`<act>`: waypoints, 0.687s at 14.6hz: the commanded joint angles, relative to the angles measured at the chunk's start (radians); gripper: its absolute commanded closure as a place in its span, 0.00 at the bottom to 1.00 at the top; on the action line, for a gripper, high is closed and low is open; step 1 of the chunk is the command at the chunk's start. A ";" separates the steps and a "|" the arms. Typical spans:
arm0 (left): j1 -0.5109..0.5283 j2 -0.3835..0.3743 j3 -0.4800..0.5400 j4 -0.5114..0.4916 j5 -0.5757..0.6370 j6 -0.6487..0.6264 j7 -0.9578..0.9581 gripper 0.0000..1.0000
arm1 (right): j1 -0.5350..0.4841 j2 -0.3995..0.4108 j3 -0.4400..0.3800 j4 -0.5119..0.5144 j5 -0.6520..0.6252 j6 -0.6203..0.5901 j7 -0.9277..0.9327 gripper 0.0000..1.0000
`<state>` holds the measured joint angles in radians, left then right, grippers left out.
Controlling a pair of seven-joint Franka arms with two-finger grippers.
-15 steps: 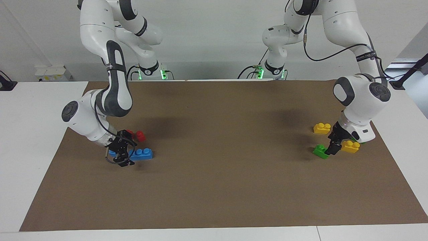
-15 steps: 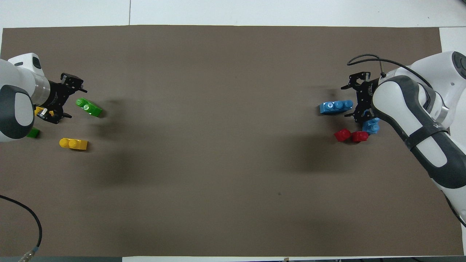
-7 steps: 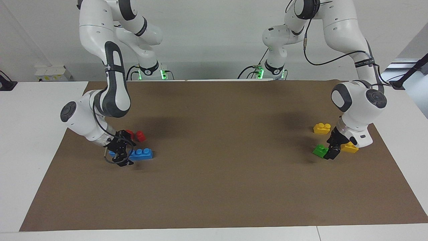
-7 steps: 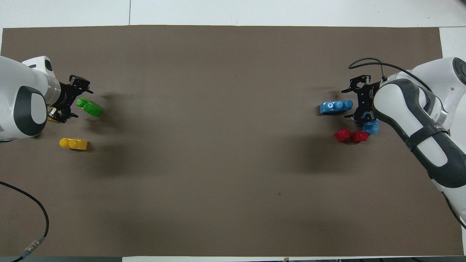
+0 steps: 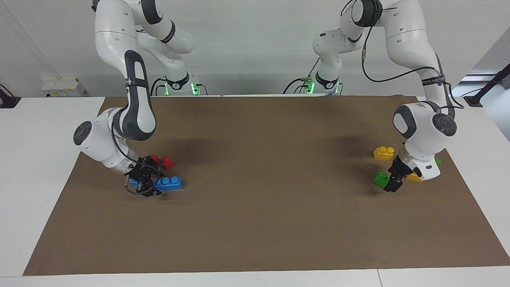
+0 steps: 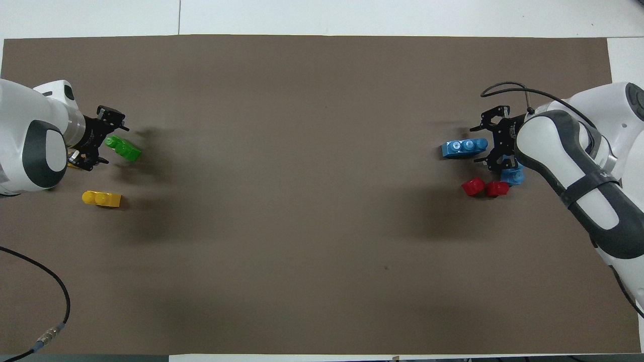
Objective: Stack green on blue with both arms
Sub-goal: 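Lower and close the right gripper on the blue brick while the left grasps green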
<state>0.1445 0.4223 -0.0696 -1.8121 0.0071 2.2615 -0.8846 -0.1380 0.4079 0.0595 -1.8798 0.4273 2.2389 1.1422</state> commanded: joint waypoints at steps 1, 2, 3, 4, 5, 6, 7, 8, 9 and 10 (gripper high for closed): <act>0.007 0.007 -0.006 -0.004 0.016 0.018 0.007 0.00 | -0.009 -0.034 0.008 -0.044 0.047 0.019 -0.035 0.53; 0.007 0.009 -0.006 -0.004 0.016 0.018 0.010 0.00 | -0.009 -0.034 0.008 -0.044 0.048 0.019 -0.035 0.59; 0.007 0.009 -0.006 -0.004 0.016 0.018 0.010 0.01 | -0.008 -0.034 0.008 -0.044 0.048 0.018 -0.035 0.68; 0.007 0.009 -0.006 -0.004 0.016 0.020 0.010 0.02 | -0.008 -0.034 0.008 -0.042 0.048 0.016 -0.035 0.78; 0.007 0.009 -0.006 -0.004 0.016 0.018 0.012 0.07 | -0.006 -0.034 0.008 -0.038 0.048 0.010 -0.035 0.91; 0.007 0.009 -0.006 -0.004 0.016 0.020 0.018 0.16 | -0.003 -0.034 0.008 -0.035 0.048 0.008 -0.038 0.98; 0.009 0.009 -0.006 -0.004 0.016 0.020 0.041 0.23 | -0.002 -0.034 0.010 -0.026 0.048 0.001 -0.038 1.00; 0.009 0.009 -0.006 -0.004 0.016 0.023 0.053 0.32 | -0.002 -0.032 0.008 -0.013 0.048 -0.007 -0.036 1.00; 0.010 0.009 -0.006 -0.004 0.016 0.024 0.056 0.48 | 0.000 -0.032 0.008 -0.003 0.048 -0.021 -0.035 1.00; 0.010 0.009 -0.006 -0.004 0.016 0.027 0.058 0.73 | 0.001 -0.032 0.010 0.017 0.048 -0.042 -0.029 1.00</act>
<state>0.1448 0.4258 -0.0701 -1.8127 0.0085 2.2644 -0.8478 -0.1351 0.3949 0.0663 -1.8795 0.4501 2.2331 1.1352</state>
